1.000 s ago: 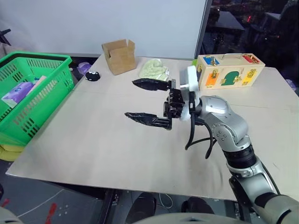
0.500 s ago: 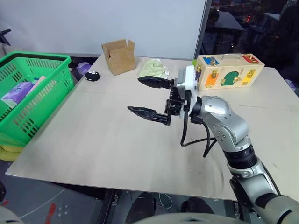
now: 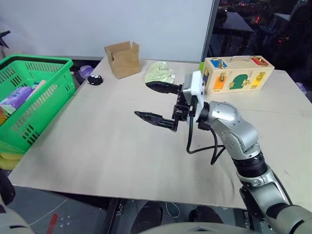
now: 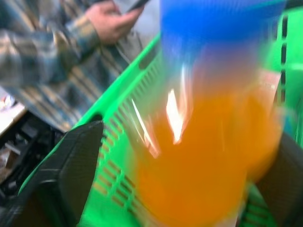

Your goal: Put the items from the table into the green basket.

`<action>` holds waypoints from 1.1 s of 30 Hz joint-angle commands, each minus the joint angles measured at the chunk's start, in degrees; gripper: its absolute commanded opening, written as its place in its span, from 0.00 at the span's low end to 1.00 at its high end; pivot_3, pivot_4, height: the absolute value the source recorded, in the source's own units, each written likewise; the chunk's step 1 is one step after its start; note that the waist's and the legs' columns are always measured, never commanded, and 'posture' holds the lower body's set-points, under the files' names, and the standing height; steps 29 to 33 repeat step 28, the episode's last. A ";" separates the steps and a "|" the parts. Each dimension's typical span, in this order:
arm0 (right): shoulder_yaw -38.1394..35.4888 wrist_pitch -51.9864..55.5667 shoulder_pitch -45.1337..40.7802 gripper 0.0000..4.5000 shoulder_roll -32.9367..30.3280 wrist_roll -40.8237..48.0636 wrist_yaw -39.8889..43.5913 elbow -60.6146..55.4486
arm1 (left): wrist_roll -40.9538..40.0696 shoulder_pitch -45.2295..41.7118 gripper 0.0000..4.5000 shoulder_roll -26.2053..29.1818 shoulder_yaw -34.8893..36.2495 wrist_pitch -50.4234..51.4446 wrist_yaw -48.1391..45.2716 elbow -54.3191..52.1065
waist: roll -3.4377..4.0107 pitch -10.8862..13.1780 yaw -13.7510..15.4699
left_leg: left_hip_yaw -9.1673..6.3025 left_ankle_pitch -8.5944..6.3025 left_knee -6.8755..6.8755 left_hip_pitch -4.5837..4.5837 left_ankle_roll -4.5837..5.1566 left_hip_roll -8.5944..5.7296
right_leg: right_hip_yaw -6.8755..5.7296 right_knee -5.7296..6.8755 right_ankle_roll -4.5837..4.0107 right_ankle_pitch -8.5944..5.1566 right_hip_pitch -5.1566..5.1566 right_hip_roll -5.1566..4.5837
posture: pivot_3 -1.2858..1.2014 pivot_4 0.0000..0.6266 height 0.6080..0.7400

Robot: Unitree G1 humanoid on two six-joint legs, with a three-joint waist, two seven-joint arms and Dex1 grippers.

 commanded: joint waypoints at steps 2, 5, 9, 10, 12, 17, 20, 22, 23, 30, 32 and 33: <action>-1.44 -1.13 0.23 1.00 -0.98 0.01 -0.47 -2.10 | -5.11 -0.70 0.99 1.36 5.09 -2.81 -2.28 -3.91 | 0.00 0.00 -0.59 | -0.01 0.00 0.00 0.00 0.00 0.00 | 0.00 0.01 0.00 0.00 0.01 0.00 | 0.57 0.00 1.00; -2.03 -1.72 1.10 1.00 -2.40 -0.75 -0.53 -1.46 | -13.62 3.59 0.99 -2.78 10.69 1.99 -8.86 -17.00 | 0.02 0.00 -0.69 | -0.01 0.00 0.01 0.02 0.00 0.00 | 0.00 0.01 -0.01 0.01 0.03 -0.01 | 0.58 0.00 1.00; -6.01 -0.33 4.59 1.00 -6.93 -7.19 -8.70 0.52 | -32.48 24.60 0.99 -17.99 15.15 24.06 -5.34 -66.79 | 0.24 -0.12 0.22 | 0.07 0.01 0.02 0.06 -0.01 0.02 | 0.03 0.00 -0.07 0.04 0.12 -0.37 | 0.59 0.00 1.00; -7.70 0.89 6.18 1.00 -8.36 -8.07 -10.76 0.32 | -35.96 27.62 0.99 -21.52 13.99 28.37 -2.19 -75.41 | 0.15 -0.14 0.35 | 0.19 0.00 0.03 0.04 -0.01 -0.03 | 0.17 0.00 -0.07 0.04 0.13 -0.65 | 0.59 0.00 1.00; -9.53 1.49 8.50 1.00 -10.36 -9.85 -13.27 -0.20 | -39.77 30.70 0.99 -26.88 12.74 32.38 1.50 -85.42 | -0.18 -0.30 0.77 | 0.27 0.00 0.10 -0.07 0.00 -0.11 | 0.21 -0.12 -0.14 0.10 0.05 -0.52 | 0.59 0.00 1.00; -13.90 3.67 16.82 1.00 -14.85 -11.69 -17.08 -5.80 | -44.28 36.42 0.99 -37.01 3.08 42.33 9.24 -100.53 | 0.17 -0.39 0.67 | 0.32 -0.01 0.19 0.02 0.03 -0.07 | 0.26 -0.05 -0.17 0.12 0.11 -0.29 | 0.55 0.00 1.00; -15.41 4.86 21.00 1.00 -16.50 -12.16 -18.34 -8.86 | -43.65 39.97 0.99 -38.90 0.71 45.02 11.08 -104.02 | 0.33 -0.35 -0.70 | 0.43 -0.01 0.18 0.09 0.04 -0.01 | 0.37 0.02 -0.18 0.11 0.12 -0.19 | 0.54 0.00 1.00; -17.04 6.09 24.00 1.00 -17.21 -12.12 -19.51 -11.18 | -40.70 42.25 0.99 -37.91 -1.56 45.48 10.48 -104.88 | 0.39 -0.32 -1.50 | 0.47 0.00 0.19 0.15 0.04 0.10 | 0.42 0.02 -0.20 0.10 0.13 -0.02 | 0.53 0.00 1.00; -17.95 6.73 25.37 1.00 -17.30 -11.94 -20.30 -12.38 | -39.61 43.11 0.99 -37.39 -2.53 45.36 9.67 -105.25 | 0.44 -0.31 -1.89 | 0.50 0.00 0.22 0.18 0.04 0.15 | 0.45 0.01 -0.23 0.08 0.15 0.06 | 0.53 0.00 1.00; -19.33 8.23 30.44 1.00 -17.55 -11.46 -21.43 -16.73 | -37.89 44.45 0.99 -36.37 -4.33 45.59 7.17 -105.63 | 0.50 -0.34 -2.52 | 0.65 0.00 0.29 0.20 0.04 0.16 | 0.62 -0.02 -0.38 -0.01 0.19 0.10 | 0.52 0.00 1.00; -19.33 8.23 30.44 1.00 -17.55 -11.46 -21.43 -16.73 | -37.89 44.45 0.99 -36.37 -4.33 45.59 7.17 -105.63 | 0.50 -0.34 -2.52 | 0.65 0.00 0.29 0.20 0.04 0.16 | 0.62 -0.02 -0.38 -0.01 0.19 0.10 | 0.52 0.00 1.00; -19.33 8.23 30.44 1.00 -17.55 -11.46 -21.43 -16.73 | -37.89 44.45 0.99 -36.37 -4.33 45.59 7.17 -105.63 | 0.50 -0.34 -2.52 | 0.65 0.00 0.29 0.20 0.04 0.16 | 0.62 -0.02 -0.38 -0.01 0.19 0.10 | 0.52 0.00 1.00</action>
